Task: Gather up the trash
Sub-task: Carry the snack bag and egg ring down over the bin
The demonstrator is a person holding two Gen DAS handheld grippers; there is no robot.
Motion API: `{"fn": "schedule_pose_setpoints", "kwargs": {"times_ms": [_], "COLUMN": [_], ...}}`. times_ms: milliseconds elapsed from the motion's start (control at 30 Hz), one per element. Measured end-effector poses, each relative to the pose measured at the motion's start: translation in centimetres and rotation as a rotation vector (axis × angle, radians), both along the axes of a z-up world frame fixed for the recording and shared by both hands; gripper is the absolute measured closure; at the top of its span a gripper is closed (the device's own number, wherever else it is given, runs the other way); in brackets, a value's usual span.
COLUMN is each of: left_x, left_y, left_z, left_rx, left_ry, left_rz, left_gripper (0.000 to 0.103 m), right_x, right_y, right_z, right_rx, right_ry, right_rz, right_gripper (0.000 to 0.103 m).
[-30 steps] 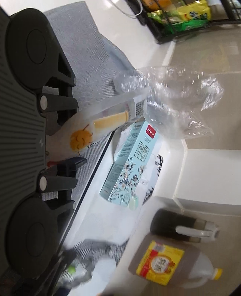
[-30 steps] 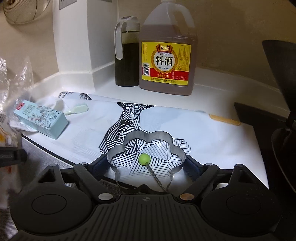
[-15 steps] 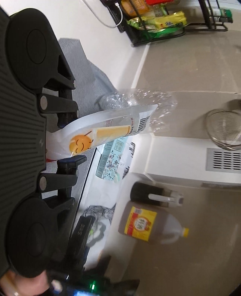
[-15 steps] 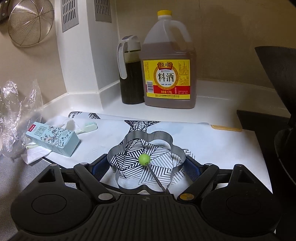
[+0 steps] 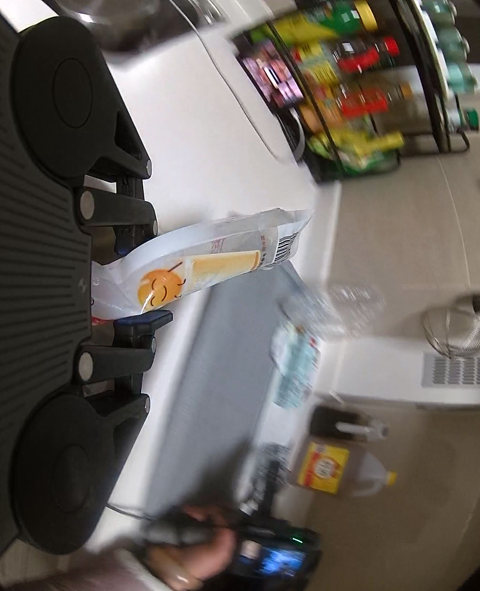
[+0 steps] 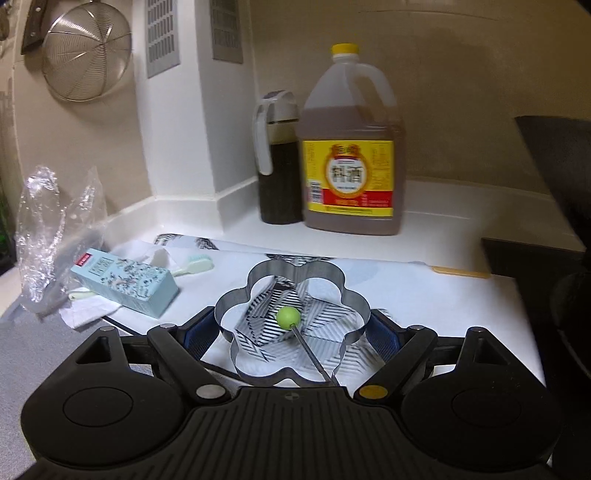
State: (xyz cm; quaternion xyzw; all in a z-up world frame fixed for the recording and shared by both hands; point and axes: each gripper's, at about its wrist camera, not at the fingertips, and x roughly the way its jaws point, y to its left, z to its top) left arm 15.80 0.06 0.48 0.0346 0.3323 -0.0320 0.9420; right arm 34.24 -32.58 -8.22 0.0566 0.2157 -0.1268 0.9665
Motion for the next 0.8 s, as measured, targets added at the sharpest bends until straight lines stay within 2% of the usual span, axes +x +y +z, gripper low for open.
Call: {"fn": "schedule_pose_setpoints", "kwargs": {"times_ms": [100,233,433,633,800], "left_x": [-2.5,-4.9,-8.2,-11.2,-13.4], "left_y": [2.2,4.0,4.5,4.6,4.4], "left_z": [-0.9,-2.2,-4.0,-5.8,-6.9], "left_rx": [0.025,-0.009,-0.007,-0.005,-0.013], "left_ry": [0.016,0.03,0.019,0.025,0.023], "left_rz": [0.03,0.049,0.036,0.005,-0.02], "left_gripper": [0.072,0.072,0.072,0.072,0.072], "right_x": [-2.8,-8.8,-18.3,-25.8,-28.1], "right_y": [1.6,5.2,9.5,14.1,16.3], "right_z": [1.4,3.6,5.2,3.1,-0.9], "right_rx": [-0.013,-0.052,0.003,-0.043,-0.068], "right_ry": [-0.027,-0.065,-0.048,0.041,0.192], "right_rz": [0.04,0.172,0.394,0.535,0.547], "right_gripper": [0.016,0.016,0.016,0.016,0.016]}}
